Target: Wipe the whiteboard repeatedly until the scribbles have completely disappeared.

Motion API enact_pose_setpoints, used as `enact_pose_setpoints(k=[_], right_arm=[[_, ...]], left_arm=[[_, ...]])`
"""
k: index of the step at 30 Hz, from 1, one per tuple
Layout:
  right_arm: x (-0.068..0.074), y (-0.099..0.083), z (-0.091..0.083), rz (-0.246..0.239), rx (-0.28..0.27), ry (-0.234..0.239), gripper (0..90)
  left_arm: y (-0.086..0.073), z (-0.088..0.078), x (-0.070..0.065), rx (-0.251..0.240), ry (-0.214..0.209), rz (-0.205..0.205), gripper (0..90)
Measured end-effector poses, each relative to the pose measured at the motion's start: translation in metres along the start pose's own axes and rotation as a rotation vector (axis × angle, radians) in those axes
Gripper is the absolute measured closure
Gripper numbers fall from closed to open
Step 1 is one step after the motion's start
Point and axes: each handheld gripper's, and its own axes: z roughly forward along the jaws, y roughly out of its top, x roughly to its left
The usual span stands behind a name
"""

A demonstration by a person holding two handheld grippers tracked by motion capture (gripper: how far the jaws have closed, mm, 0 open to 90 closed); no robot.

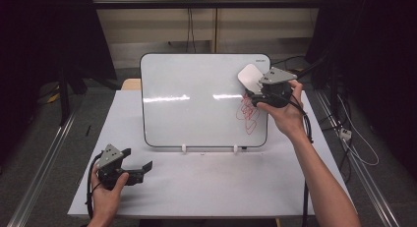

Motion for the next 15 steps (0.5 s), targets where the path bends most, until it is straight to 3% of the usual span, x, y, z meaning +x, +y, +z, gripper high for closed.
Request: enact_pose_setpoints(k=[15], right_arm=[[0.004,0.000,0.017,-0.058,0.056,-0.036,30.8]], left_arm=[[0.000,-0.001,0.001,-0.006,-0.001,0.000,6.1]])
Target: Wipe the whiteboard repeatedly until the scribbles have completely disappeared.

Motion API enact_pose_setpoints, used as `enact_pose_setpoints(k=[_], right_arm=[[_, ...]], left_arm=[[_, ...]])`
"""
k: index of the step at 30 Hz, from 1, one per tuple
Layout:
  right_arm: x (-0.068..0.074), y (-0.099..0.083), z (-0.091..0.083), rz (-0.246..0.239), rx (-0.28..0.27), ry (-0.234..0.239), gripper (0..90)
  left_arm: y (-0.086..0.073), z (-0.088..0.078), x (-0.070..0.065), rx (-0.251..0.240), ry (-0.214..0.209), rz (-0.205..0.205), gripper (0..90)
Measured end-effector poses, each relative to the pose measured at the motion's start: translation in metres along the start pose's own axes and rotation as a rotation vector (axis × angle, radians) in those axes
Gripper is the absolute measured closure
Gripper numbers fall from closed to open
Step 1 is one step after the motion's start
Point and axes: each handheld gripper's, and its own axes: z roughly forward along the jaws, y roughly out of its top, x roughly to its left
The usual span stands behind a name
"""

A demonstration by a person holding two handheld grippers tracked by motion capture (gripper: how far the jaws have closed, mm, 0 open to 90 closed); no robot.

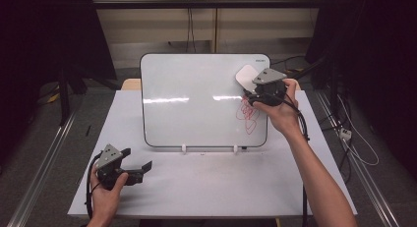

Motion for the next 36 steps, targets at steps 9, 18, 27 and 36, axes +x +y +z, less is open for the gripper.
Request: enact_pose_setpoints(k=[9,18,27,36], right_arm=[[0.0008,0.0006,0.0004,0.002,0.003,0.004,29.1],[-0.0001,0.0009,-0.0052,0.016,-0.006,0.015,29.3],[0.0021,0.0022,-0.0054,-0.004,0.003,-0.004,30.3],[0.0061,0.0003,-0.0050,-0.021,0.014,-0.005,30.4]], left_arm=[[-0.0002,0.0000,-0.0003,0.000,0.000,-0.002,6.1],[-0.0002,-0.0002,-0.0001,0.000,0.003,-0.001,6.1],[-0.0005,0.0002,-0.0008,0.003,-0.001,0.000,6.1],[-0.0004,0.0005,-0.0013,0.004,-0.002,0.002,6.1]])
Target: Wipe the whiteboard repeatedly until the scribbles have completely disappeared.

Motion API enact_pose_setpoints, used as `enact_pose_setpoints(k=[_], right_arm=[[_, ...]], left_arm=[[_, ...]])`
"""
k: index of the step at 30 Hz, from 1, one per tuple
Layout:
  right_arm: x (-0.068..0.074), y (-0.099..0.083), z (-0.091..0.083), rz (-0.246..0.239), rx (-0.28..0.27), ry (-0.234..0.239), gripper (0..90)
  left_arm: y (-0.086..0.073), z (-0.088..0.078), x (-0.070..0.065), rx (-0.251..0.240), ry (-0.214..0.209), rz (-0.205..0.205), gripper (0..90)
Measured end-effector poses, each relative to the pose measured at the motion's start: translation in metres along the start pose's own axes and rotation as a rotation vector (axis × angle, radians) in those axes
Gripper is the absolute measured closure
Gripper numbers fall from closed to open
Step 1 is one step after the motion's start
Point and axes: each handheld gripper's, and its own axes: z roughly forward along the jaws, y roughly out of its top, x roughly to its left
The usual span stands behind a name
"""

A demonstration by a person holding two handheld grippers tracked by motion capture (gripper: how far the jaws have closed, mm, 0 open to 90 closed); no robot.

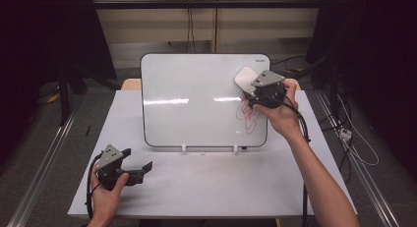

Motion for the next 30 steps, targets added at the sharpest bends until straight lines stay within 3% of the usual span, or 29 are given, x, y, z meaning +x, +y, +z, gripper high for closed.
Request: enact_pose_setpoints(k=[17,25,27,30], right_arm=[[0.018,-0.010,0.000,-0.001,0.008,0.033,30.1],[0.031,-0.015,0.000,-0.011,0.016,0.076,30.0],[0.035,-0.015,0.000,-0.045,0.026,0.083,30.0],[0.035,-0.014,0.001,-0.046,0.030,0.085,30.0]], left_arm=[[0.000,0.002,-0.002,0.007,-0.002,0.003,6.1],[0.000,0.004,-0.002,0.010,-0.005,0.007,6.1],[0.000,0.004,-0.002,0.010,-0.004,0.006,6.1],[0.000,0.004,-0.002,0.011,-0.005,0.004,6.1]])
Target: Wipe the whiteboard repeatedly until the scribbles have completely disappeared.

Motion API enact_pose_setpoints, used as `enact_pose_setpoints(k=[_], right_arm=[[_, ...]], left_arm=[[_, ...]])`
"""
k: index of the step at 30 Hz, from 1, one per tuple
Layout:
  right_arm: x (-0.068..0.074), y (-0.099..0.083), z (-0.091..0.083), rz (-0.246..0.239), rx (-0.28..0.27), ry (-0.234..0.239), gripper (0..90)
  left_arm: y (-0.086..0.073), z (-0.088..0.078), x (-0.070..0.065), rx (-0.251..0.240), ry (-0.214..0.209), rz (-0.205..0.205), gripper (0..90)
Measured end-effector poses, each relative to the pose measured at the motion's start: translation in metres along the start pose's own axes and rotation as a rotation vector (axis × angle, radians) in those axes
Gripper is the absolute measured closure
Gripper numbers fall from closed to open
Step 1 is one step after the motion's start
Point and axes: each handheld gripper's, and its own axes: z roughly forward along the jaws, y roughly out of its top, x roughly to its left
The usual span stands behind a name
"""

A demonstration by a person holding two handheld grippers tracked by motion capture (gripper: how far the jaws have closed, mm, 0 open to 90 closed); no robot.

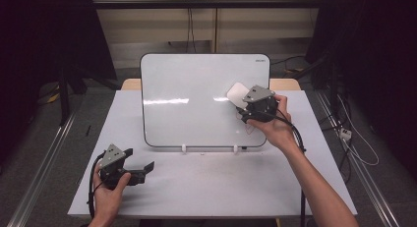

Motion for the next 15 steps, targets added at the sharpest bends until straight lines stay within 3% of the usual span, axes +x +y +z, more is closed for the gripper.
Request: enact_pose_setpoints(k=[15], right_arm=[[-0.015,0.010,0.000,0.040,-0.026,-0.039,30.3]], left_arm=[[0.000,-0.003,0.002,-0.009,0.001,-0.004,6.1]])
